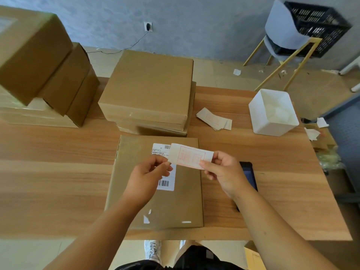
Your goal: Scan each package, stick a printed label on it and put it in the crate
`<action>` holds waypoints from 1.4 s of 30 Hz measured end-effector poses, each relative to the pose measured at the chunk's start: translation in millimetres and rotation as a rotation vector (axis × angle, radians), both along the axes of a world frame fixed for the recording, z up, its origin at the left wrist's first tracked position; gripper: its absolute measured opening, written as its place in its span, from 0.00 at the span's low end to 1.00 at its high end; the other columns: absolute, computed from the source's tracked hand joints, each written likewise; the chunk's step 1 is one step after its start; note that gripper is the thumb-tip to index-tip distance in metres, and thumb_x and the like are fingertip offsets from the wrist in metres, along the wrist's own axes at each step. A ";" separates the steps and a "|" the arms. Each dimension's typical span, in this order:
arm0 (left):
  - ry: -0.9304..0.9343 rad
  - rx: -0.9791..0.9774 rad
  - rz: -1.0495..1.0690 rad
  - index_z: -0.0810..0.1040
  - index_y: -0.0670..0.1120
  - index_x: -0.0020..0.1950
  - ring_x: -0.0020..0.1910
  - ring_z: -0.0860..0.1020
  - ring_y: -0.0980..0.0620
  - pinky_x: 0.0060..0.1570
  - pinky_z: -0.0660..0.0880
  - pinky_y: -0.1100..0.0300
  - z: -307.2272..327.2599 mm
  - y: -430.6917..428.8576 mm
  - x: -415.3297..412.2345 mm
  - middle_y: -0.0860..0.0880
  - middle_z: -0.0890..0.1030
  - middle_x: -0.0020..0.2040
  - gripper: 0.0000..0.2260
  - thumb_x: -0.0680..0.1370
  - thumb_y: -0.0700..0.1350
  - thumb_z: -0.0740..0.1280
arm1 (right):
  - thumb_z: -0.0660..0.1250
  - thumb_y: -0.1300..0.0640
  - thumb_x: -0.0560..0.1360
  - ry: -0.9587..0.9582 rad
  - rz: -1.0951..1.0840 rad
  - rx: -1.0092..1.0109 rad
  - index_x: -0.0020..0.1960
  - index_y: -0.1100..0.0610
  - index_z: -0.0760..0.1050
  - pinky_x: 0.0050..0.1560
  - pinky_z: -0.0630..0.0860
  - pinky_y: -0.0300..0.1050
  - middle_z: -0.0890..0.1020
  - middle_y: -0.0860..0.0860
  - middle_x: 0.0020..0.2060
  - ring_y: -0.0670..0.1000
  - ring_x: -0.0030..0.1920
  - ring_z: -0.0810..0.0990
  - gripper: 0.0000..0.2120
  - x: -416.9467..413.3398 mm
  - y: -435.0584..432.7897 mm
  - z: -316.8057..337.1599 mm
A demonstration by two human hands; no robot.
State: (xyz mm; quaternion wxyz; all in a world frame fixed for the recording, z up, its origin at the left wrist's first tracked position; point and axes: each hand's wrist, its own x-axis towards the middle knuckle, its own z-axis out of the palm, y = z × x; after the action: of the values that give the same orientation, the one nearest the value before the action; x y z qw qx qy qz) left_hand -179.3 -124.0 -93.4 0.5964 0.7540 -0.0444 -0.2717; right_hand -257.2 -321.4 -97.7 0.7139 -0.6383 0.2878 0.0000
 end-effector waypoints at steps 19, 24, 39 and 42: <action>0.004 -0.202 -0.021 0.81 0.51 0.34 0.35 0.79 0.58 0.35 0.73 0.71 4.9 40.3 -0.6 0.51 0.83 0.35 0.14 0.76 0.37 0.65 | 0.75 0.54 0.70 0.278 -0.196 -0.210 0.54 0.57 0.74 0.36 0.75 0.38 0.82 0.50 0.46 0.45 0.39 0.79 0.16 -8.1 57.6 10.5; -0.032 -0.138 -0.010 0.81 0.54 0.34 0.37 0.80 0.58 0.39 0.72 0.66 6.6 41.0 1.1 0.51 0.83 0.35 0.13 0.75 0.39 0.66 | 0.72 0.54 0.73 0.065 -0.214 -0.517 0.48 0.49 0.78 0.39 0.71 0.30 0.80 0.43 0.42 0.39 0.43 0.77 0.05 -8.1 67.9 23.2; -0.138 -0.125 -0.175 0.82 0.54 0.40 0.39 0.80 0.52 0.43 0.77 0.60 12.6 35.8 -0.5 0.50 0.83 0.38 0.07 0.75 0.44 0.67 | 0.69 0.60 0.75 -0.096 0.261 -0.325 0.43 0.41 0.82 0.52 0.79 0.45 0.85 0.43 0.43 0.45 0.48 0.82 0.14 6.8 79.9 34.6; -0.149 -0.127 -0.196 0.82 0.54 0.41 0.39 0.80 0.56 0.41 0.75 0.68 14.2 36.4 -0.5 0.52 0.83 0.39 0.07 0.76 0.43 0.67 | 0.69 0.60 0.76 -0.097 0.261 -0.319 0.44 0.42 0.82 0.41 0.74 0.30 0.85 0.39 0.41 0.39 0.44 0.81 0.12 6.5 78.7 36.2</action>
State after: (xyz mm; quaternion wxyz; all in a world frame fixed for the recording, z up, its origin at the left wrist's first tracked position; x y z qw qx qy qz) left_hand -179.8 -87.5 -79.2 0.6086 0.7248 -0.1792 -0.2686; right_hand -250.8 -242.7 -61.5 0.6108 -0.7744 0.1643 0.0159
